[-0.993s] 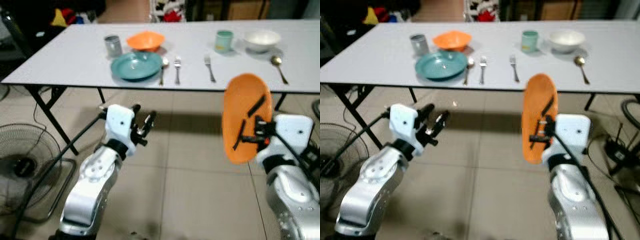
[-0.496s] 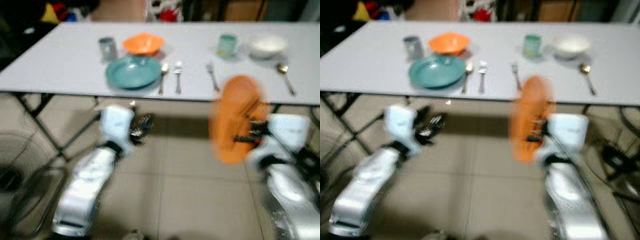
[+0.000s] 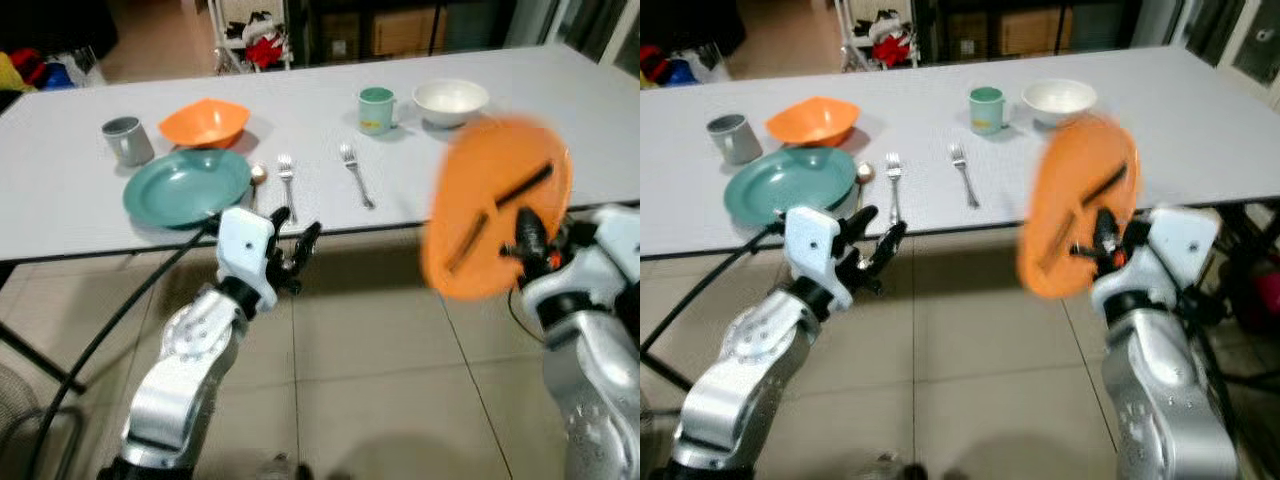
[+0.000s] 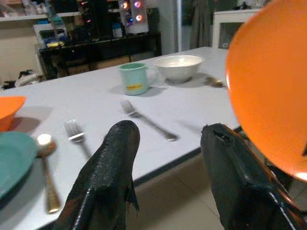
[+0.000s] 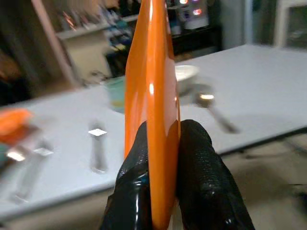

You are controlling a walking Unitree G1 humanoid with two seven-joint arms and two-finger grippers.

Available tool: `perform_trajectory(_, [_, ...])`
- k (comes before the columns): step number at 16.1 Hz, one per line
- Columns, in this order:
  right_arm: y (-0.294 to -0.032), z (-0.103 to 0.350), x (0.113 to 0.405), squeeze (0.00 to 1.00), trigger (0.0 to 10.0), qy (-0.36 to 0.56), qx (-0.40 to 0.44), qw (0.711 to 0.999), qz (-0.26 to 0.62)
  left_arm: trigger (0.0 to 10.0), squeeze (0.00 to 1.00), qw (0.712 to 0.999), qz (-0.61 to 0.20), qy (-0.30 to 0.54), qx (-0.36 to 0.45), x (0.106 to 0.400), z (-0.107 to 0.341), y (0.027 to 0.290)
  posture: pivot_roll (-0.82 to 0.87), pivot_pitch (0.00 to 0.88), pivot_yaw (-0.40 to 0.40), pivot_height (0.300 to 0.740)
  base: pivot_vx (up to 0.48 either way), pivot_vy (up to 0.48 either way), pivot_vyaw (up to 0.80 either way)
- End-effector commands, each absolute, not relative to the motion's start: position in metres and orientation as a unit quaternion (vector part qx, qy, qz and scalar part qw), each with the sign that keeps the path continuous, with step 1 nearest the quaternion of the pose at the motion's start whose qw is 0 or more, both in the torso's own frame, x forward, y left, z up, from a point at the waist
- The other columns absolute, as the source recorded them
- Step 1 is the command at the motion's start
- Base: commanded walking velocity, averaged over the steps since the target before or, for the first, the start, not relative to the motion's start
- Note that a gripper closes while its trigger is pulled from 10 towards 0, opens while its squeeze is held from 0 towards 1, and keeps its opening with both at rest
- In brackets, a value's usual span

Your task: Setting the table

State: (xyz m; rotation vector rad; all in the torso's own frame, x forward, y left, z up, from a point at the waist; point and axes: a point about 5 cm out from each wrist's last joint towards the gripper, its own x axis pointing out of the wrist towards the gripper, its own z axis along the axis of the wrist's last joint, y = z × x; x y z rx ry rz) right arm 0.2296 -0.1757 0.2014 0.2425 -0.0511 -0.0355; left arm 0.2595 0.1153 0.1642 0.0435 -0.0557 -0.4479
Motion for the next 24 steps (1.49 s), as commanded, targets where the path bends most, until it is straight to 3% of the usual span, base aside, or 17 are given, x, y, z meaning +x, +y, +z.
perform_trajectory(1, [-0.18, 0.21, 0.227, 0.0, 10.0, -0.043, 0.139, 0.989, -0.006, 10.0, 0.0, 0.973, -0.228, -0.039, 0.02, 0.261, 0.169, 0.113, -0.05, 0.051, 0.064, 0.74, 0.337, 0.0, 0.0])
perform_trajectory(6, [-0.179, 0.222, 0.236, 0.0, 10.0, -0.039, 0.233, 0.97, 0.065, 10.0, 0.0, 0.976, -0.214, -0.036, 0.005, 0.265, 0.17, 0.116, -0.06, 0.046, 0.061, 0.74, 0.337, 0.0, 0.0])
perform_trajectory(14, [-0.191, 0.206, 0.249, 0.0, 10.0, 0.035, 0.29, 0.955, 0.059, 10.0, 0.0, 0.98, -0.198, -0.024, 0.016, 0.261, 0.165, 0.123, -0.04, 0.037, 0.008, 0.74, 0.339, 0.0, 0.0])
perform_trajectory(24, [-0.207, 0.195, 0.247, 0.0, 10.0, 0.045, 0.346, 0.937, 0.009, 10.0, 0.0, 0.97, -0.239, -0.02, 0.029, 0.26, 0.165, 0.116, -0.04, 0.047, 0.039, 0.74, 0.337, 0.0, 0.0])
